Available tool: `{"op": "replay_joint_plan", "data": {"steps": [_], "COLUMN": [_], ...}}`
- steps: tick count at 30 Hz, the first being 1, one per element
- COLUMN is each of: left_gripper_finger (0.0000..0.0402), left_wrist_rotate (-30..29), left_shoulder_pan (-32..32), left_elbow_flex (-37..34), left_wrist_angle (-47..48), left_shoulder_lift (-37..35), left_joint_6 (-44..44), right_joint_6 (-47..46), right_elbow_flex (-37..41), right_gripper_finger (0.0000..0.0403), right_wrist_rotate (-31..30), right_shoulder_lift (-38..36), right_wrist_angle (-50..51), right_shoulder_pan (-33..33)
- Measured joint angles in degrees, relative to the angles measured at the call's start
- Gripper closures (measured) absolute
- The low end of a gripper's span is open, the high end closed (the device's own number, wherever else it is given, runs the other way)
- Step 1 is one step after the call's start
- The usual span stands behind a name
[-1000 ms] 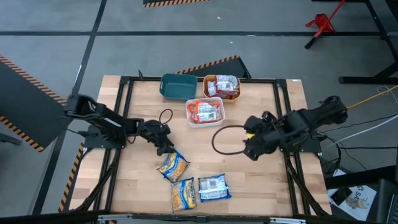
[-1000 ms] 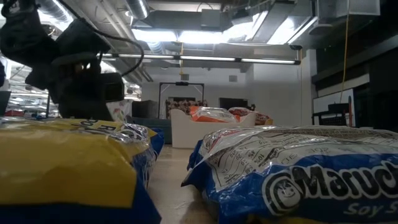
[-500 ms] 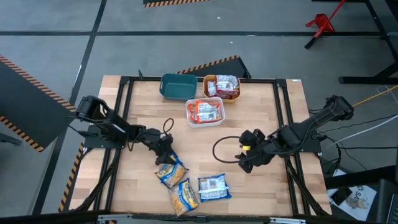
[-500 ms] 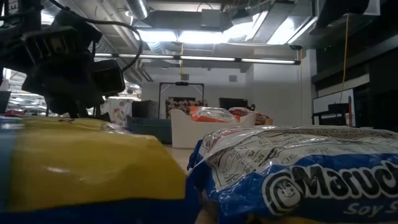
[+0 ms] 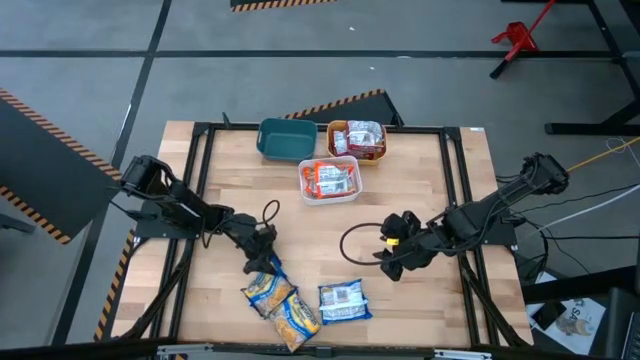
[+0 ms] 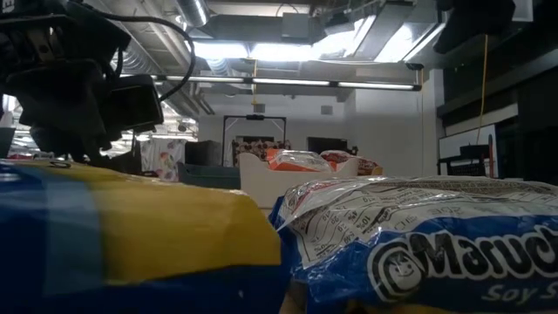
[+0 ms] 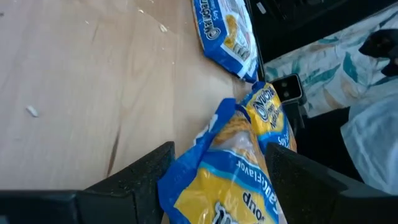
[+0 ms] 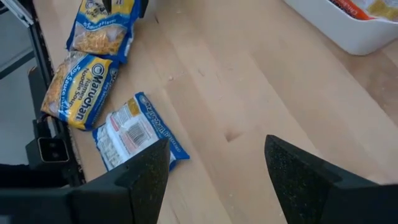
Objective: Sort Maruchan noodles
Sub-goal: Put the top right blue noodle pack into the blue bin
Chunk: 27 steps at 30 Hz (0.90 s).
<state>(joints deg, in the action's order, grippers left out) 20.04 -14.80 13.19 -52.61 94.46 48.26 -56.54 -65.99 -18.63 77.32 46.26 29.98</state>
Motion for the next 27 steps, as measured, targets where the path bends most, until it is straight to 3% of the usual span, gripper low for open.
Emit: {"op": "replay_joint_plan", "data": {"steps": [12, 16, 18, 21, 27], "left_gripper_finger": [0.0157, 0.0157, 0.0157, 0.0157, 0.0157], "left_wrist_rotate": [6.55, 8.17, 9.79, 15.95, 32.54], "left_shoulder_pan": [1.48, 3.43, 4.76, 6.9, 9.69], "left_elbow_flex": [0.26, 0.26, 0.26, 0.26, -0.31], "left_wrist_angle": [3.74, 7.37, 7.65, 8.41, 18.71], "left_shoulder_lift": [-1.06, -2.87, -2.97, -2.97, -5.9], "left_joint_6": [2.25, 3.69, 4.26, 4.43, 3.86], "right_joint_6": [5.31, 16.64, 23.28, 27.85, 24.44], "right_elbow_flex": [0.02, 1.85, 3.32, 3.98, 4.08], "right_gripper_finger": [0.0157, 0.0157, 0.0157, 0.0157, 0.0158], "right_wrist_rotate": [-0.72, -1.01, 2.04, 9.11, 16.92], "right_shoulder_lift": [0.72, 2.49, 4.26, 8.07, 16.68], "right_wrist_angle": [-1.22, -11.82, -20.66, -31.86, -45.53], "right_shoulder_pan": [-0.9, -3.6, -6.11, -9.82, -11.15]}}
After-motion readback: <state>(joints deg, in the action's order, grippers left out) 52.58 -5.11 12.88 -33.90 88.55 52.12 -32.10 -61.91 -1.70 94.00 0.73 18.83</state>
